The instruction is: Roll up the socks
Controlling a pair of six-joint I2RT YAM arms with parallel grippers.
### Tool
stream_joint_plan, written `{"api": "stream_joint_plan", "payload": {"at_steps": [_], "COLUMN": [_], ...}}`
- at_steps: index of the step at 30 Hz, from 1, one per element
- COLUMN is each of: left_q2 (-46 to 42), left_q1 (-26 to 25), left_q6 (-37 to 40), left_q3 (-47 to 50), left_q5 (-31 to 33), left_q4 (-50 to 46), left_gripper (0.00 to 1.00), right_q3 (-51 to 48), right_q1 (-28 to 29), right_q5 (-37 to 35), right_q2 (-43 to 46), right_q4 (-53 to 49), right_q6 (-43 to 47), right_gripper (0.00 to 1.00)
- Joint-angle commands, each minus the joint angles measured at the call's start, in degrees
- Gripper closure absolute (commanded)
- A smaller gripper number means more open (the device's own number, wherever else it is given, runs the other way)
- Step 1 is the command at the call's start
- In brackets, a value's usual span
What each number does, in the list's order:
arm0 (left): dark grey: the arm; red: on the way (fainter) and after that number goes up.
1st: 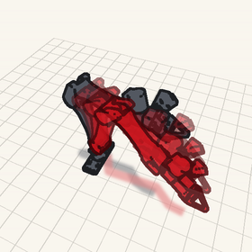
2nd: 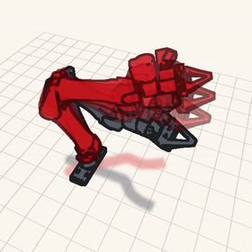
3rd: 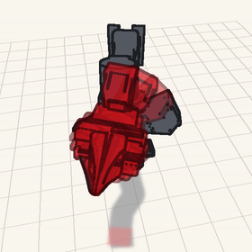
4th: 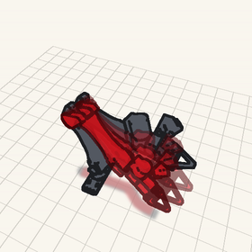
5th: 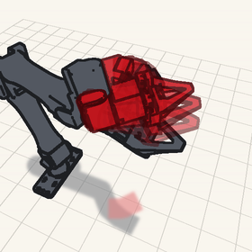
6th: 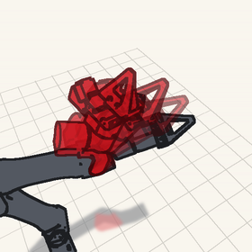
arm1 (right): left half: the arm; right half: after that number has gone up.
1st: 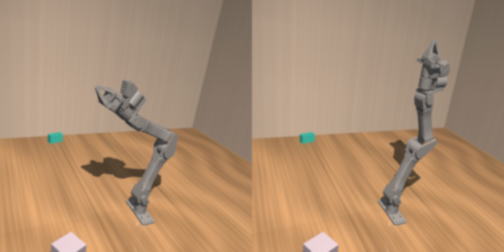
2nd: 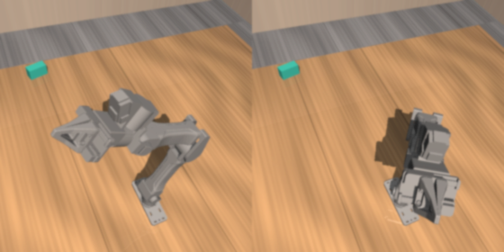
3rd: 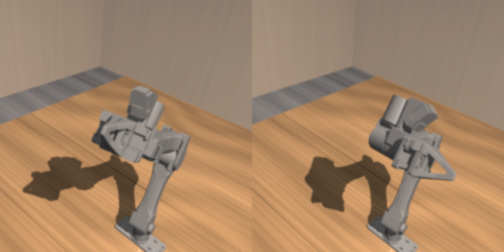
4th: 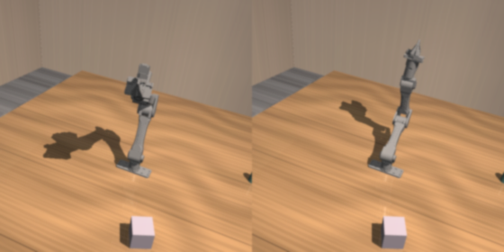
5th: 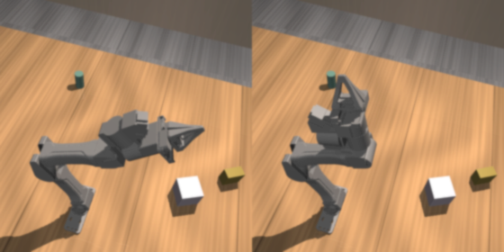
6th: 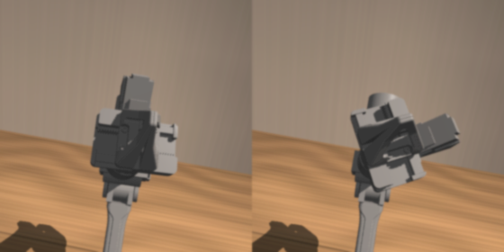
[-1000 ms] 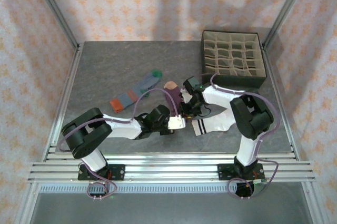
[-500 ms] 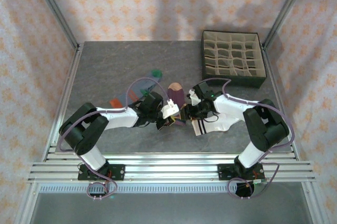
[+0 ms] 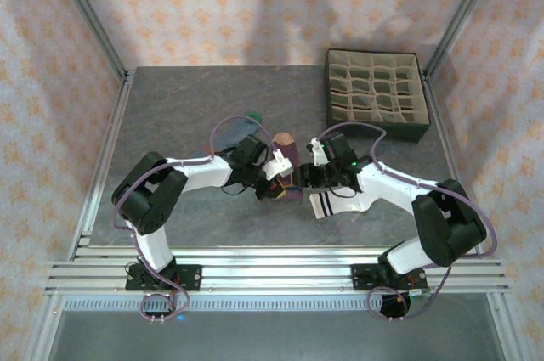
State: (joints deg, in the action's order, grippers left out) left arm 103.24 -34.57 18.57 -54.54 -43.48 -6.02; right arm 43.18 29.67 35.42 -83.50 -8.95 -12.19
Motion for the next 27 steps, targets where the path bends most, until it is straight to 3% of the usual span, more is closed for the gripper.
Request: {"api": "stream_joint_plan", "payload": {"at_steps": [1,7,21,27], "left_q2": [4.8,9.8,12.9,13.4], "left_q1": [0.9,2.5,4.9,5.3], "left_q6": [-2.0,-4.2,-7.3,-8.1], "left_q3": [-1.6,-5.4,-7.4,-7.0], "left_q5": [0.5,-4.5,-3.5,-3.6], "left_q4": [-8.3,-11.5,-13.8,-12.8], "left_gripper": [1.0,1.0,1.0,1.0], "right_q3": [-1.0,-1.8,-3.4,-4.7], "right_q1": [-0.1,-0.1,-0.1,-0.1], "right_q5": [4.2,5.5,5.0,-1.4], "right_q2": [-0.9,-4.8,-9.0,-7.0], "right_q4": [6.4,10.4,10.4,5.6], "right_q6": [1.1,1.8,2.3,3.2], "right_gripper": [0.45,0.47,0.54,0.54]}}
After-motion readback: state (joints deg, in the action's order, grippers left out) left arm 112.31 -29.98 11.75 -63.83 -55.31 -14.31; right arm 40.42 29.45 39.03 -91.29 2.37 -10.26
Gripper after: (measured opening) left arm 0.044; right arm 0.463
